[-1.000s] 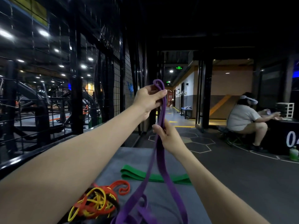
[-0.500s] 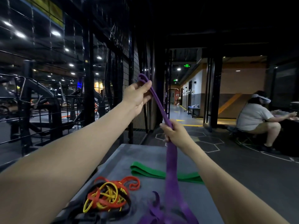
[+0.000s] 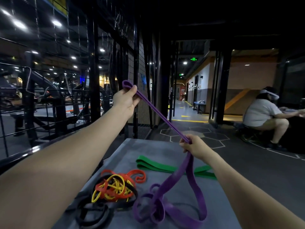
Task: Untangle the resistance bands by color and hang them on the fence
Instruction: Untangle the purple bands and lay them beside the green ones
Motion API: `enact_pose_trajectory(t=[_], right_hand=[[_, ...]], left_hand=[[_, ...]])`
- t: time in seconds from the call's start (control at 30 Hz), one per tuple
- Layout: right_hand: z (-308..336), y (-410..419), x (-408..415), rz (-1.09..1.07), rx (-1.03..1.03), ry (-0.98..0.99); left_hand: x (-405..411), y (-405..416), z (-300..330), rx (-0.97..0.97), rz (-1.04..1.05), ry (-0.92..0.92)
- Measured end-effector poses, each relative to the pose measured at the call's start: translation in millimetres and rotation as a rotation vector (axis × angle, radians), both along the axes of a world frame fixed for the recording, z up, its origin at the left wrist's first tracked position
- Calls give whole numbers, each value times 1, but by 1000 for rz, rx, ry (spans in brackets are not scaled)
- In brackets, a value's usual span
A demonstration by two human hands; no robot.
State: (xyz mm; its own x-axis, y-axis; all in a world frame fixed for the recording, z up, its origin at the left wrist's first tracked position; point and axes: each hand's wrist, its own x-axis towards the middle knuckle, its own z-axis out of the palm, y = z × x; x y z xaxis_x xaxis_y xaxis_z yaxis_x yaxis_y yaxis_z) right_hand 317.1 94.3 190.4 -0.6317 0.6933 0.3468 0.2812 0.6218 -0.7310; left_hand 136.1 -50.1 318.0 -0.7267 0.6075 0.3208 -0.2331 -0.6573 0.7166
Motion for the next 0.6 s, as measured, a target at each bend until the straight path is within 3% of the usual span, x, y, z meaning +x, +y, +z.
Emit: enact_pose_trajectory(t=[0.1, 0.27, 0.37, 0.6], right_hand=[[-11, 7, 2, -69, -6, -67], [-10, 13, 2, -190, 17, 23], [-21, 18, 8, -268, 28, -28], [-14, 15, 9, -306, 134, -56]], left_hand=[[-9, 0, -9, -11, 33, -71], [-21, 0, -31, -7, 83, -227], [-29, 0, -42, 10, 115, -330], [-49, 7, -70, -43, 169, -398]])
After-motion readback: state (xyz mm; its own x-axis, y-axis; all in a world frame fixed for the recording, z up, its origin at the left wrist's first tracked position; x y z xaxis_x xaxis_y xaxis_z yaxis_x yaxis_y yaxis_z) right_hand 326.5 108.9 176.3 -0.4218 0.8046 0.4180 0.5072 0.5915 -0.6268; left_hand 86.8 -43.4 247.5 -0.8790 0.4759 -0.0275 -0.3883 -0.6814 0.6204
